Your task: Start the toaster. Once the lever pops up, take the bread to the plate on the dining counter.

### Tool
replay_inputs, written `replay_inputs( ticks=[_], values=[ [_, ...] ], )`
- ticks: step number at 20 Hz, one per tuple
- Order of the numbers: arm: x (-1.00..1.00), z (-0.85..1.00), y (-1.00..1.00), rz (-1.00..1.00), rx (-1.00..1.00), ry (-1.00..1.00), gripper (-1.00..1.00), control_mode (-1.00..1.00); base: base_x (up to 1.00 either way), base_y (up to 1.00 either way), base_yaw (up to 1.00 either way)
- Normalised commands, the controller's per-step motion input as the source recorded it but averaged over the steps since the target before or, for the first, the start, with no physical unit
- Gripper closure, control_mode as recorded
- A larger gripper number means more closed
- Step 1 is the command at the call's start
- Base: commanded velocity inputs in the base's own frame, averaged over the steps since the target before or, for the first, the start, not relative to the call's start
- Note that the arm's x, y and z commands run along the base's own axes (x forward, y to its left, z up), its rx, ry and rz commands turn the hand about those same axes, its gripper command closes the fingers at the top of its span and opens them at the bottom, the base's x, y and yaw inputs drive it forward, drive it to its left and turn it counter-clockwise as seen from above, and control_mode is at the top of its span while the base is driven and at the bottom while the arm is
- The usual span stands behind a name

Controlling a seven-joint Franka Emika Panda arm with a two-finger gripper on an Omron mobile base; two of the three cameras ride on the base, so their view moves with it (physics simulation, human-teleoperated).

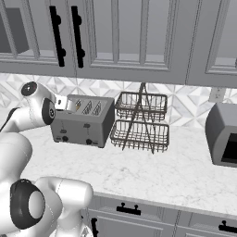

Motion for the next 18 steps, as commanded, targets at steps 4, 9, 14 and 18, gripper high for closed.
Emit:
replay_inputs(
  ticks=[4,9,14,18],
  values=[
    [0.00,0.00,0.00,0.00,0.00,0.00,-1.00,-1.00,0.00,0.00,0.00],
    [0.00,0.00,0.00,0.00,0.00,0.00,-1.00,-1.00,0.00,0.00,0.00],
    [0.00,0.00,0.00,0.00,0.00,0.00,-1.00,-1.00,0.00,0.00,0.00],
    [0.00,0.00,0.00,0.00,0.00,0.00,-1.00,-1.00,0.00,0.00,0.00]
  ],
)
